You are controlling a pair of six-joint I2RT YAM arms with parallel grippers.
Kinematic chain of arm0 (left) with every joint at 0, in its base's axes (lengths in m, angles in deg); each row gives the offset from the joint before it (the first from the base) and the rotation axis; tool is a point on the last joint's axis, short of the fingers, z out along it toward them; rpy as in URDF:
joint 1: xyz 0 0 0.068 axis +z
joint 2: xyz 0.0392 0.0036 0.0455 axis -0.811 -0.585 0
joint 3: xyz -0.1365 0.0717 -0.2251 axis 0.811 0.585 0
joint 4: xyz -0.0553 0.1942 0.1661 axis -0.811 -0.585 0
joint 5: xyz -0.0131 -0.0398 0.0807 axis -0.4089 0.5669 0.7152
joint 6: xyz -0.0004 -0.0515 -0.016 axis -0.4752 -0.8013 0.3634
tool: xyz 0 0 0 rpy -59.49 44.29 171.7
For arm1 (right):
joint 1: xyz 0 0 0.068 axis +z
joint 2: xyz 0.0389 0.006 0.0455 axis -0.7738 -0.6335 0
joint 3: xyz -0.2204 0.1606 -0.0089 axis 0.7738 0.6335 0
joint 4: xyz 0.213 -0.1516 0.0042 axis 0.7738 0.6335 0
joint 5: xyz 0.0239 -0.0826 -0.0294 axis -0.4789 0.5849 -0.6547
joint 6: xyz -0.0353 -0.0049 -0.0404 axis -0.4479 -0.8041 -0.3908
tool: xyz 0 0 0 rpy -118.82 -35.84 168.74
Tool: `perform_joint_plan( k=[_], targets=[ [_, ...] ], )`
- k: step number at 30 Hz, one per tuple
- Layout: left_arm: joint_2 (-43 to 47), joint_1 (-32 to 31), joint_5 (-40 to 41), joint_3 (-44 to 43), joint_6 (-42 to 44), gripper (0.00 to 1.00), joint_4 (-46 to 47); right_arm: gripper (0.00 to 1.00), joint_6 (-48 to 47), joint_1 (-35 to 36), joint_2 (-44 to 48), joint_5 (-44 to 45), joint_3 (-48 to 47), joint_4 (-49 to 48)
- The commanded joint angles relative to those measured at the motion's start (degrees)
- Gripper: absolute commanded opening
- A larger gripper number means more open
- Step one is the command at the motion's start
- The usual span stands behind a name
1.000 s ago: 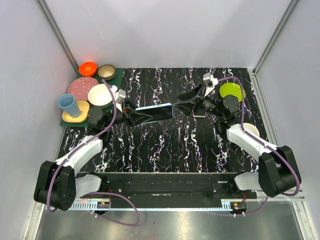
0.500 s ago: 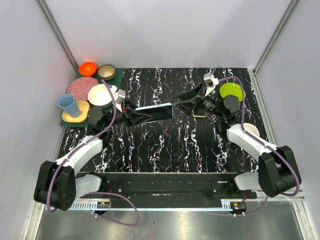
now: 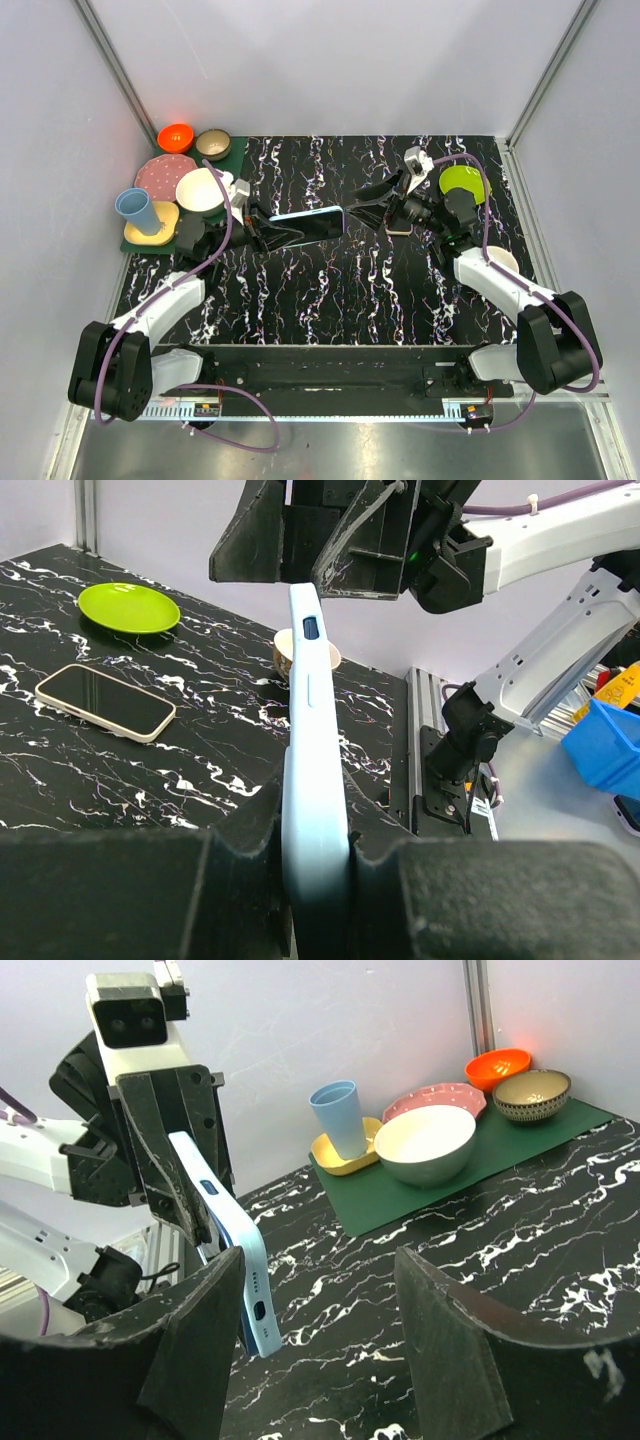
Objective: Take the phone out of the phone case
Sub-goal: Remove the phone case from the phone.
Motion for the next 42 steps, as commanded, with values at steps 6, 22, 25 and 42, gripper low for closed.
perform_joint_plan(
  k=[6, 22, 25, 42],
  targets=[
    [0.23, 0.04, -0.42, -0.40, -1.43, 0.00, 9.43, 0.66, -6.54, 2.05, -0.50, 4.22, -3.34, 6.07],
    [-0.21, -0.84, -1.83, -0.14, -3.28, 0.00, 12.86, 0.65, -14.63, 5.05, -3.31, 9.41, -5.45, 13.97],
    [-0.30, -1.02, -2.18, -0.14, -3.46, 0.00, 13.13, 0.65, -16.21, 5.40, -4.10, 9.94, -6.24, 15.82],
    [0.06, 1.00, 1.16, 0.12, -2.58, 0.00, 10.84, 0.73, -13.23, 3.38, 0.02, -4.11, -5.89, 12.93]
  ],
)
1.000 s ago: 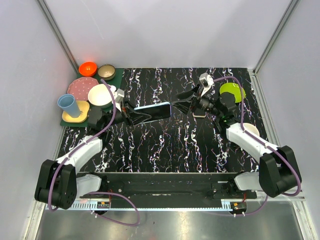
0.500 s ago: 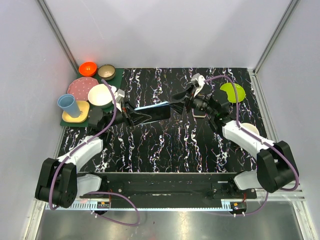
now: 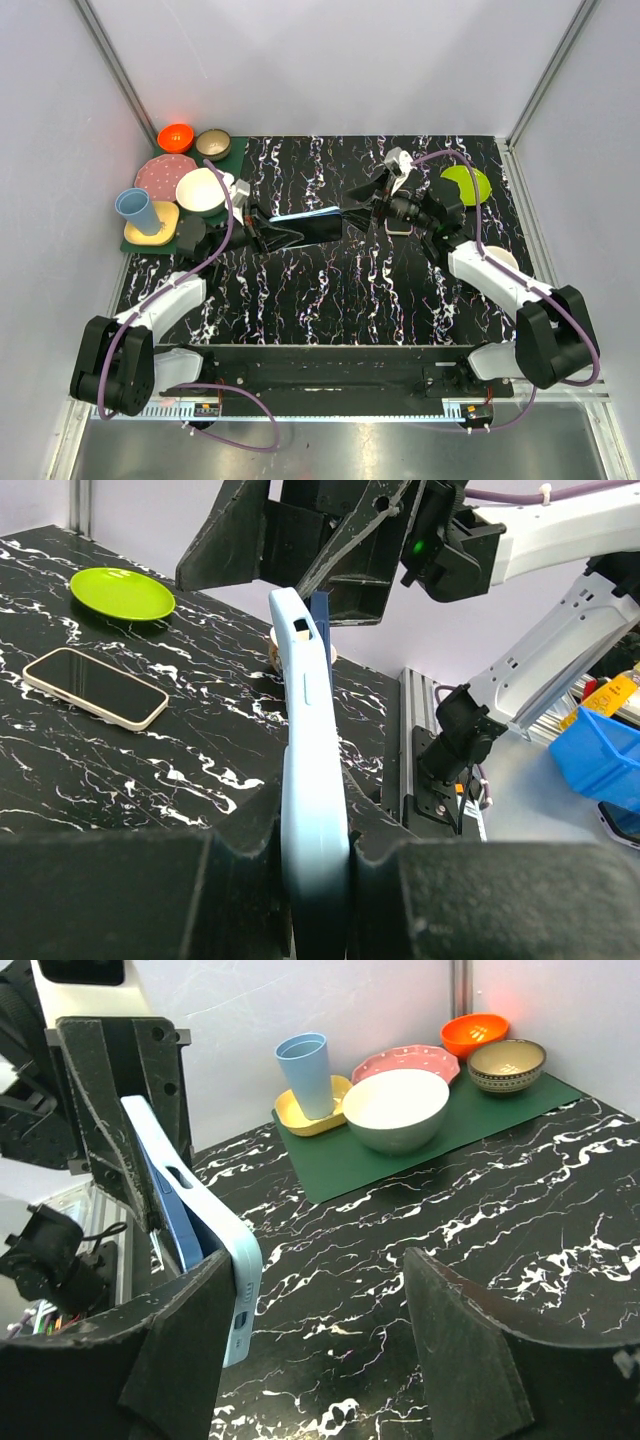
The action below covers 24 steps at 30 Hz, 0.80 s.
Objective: Take the phone out of the phone case
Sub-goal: Remove the phone case from the phone.
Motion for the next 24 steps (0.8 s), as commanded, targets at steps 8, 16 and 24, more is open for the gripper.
perform_joint_plan(
  k=[8, 16, 24],
  targets=[
    [1.12, 1.67, 1.43, -0.99, -0.83, 0.00, 9.62, 0.78, 8.14, -3.43, 3.88, -13.85, 0.54, -8.75],
    [1.30, 2.28, 1.43, -0.81, -0.84, 0.00, 9.80, 0.80, 11.66, -4.84, 5.64, -15.71, 1.51, -12.97],
    [1.56, 2.90, 1.34, -0.90, -1.27, 0.00, 9.89, 0.81, 12.45, -5.20, 4.94, -17.11, 1.69, -14.46]
  ],
)
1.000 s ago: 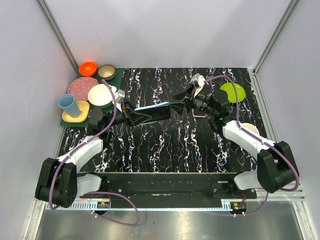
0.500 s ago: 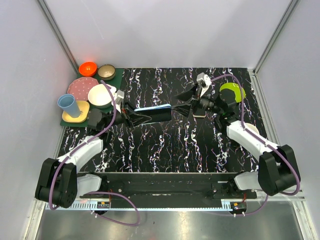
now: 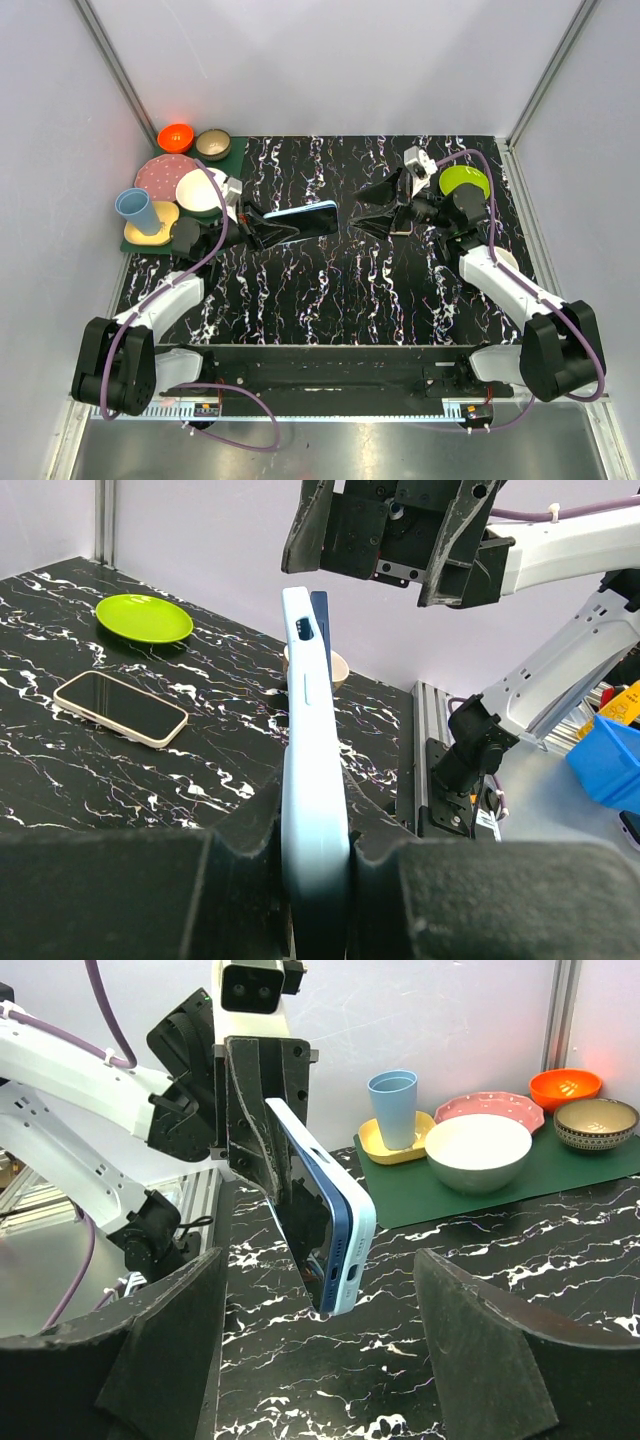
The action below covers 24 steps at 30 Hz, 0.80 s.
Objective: Take the phone out of the phone case
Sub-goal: Remove the phone case from the phone.
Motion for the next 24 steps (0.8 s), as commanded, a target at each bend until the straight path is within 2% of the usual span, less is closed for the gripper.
perform_joint_plan(
  k=[1, 10, 24],
  targets=[
    [1.50, 0.62, 1.73, -0.81, 0.10, 0.00, 5.89, 0.81, 1.91, -0.34, 0.63, -2.66, 0.24, -3.86],
    [1.67, 0.71, 1.29, -0.73, -0.77, 0.00, 6.94, 0.83, 3.41, -0.26, -0.51, -8.29, 0.86, -6.77],
    [1.32, 0.71, 0.59, -0.37, -2.62, 0.00, 10.02, 0.83, 4.03, -0.08, -2.09, -8.65, 1.56, -8.35]
  ],
)
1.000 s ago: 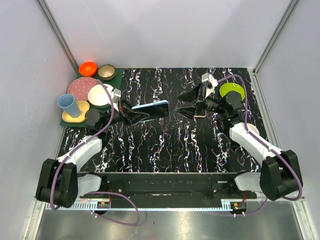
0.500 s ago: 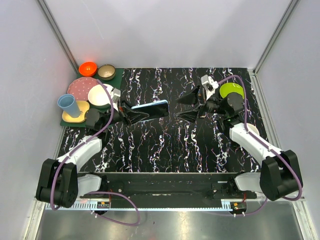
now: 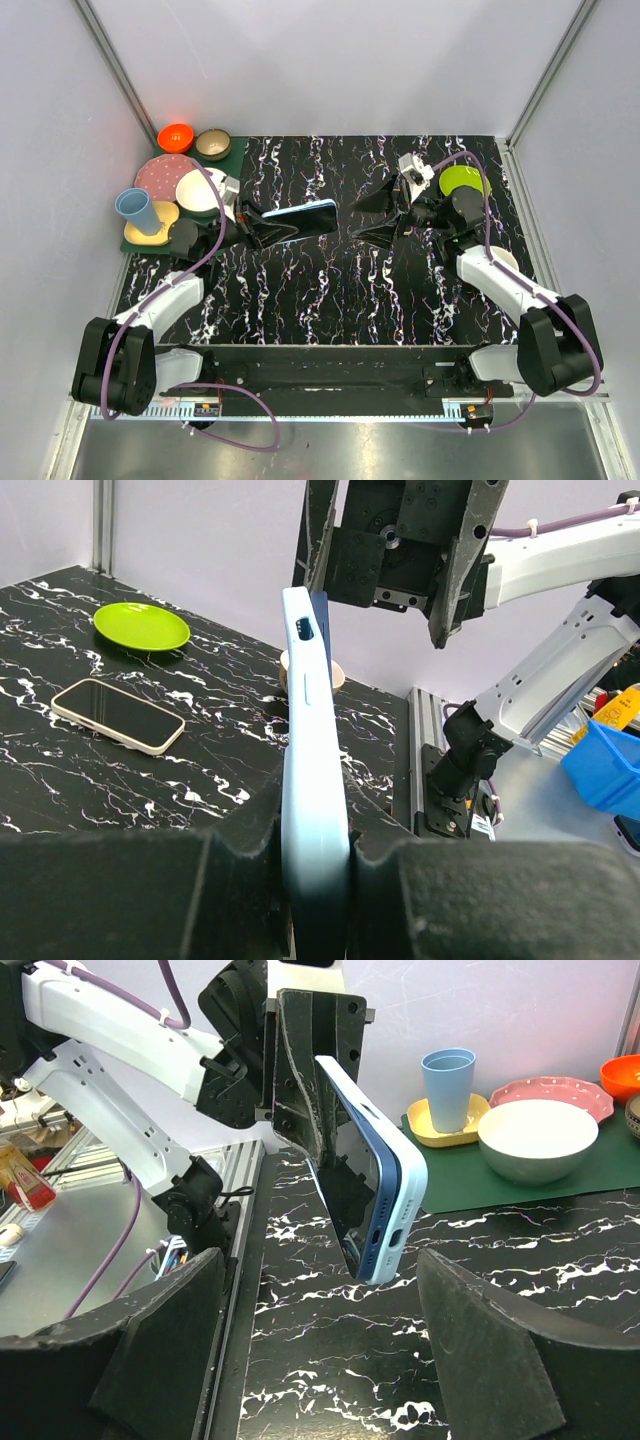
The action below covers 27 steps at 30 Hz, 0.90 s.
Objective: Take the phone out of the phone case
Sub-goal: Remove the phone case from the phone.
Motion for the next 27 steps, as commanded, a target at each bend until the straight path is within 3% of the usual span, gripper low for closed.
perform_joint_plan(
  k=[1, 18, 27],
  targets=[
    [1.21, 0.25, 0.50, -0.37, -0.70, 0.00, 8.29, 0.83, 0.73, -0.06, -0.56, -0.95, 0.23, -3.21],
    [-0.81, -0.45, -1.87, -0.29, -7.11, 0.00, 16.11, 0.82, -0.06, 1.08, -2.50, 9.06, 1.81, -5.32],
    [-0.46, -2.29, -3.01, -0.55, -7.82, 0.00, 17.26, 0.82, -1.56, 1.00, -3.02, 9.51, 1.81, -4.18]
  ],
)
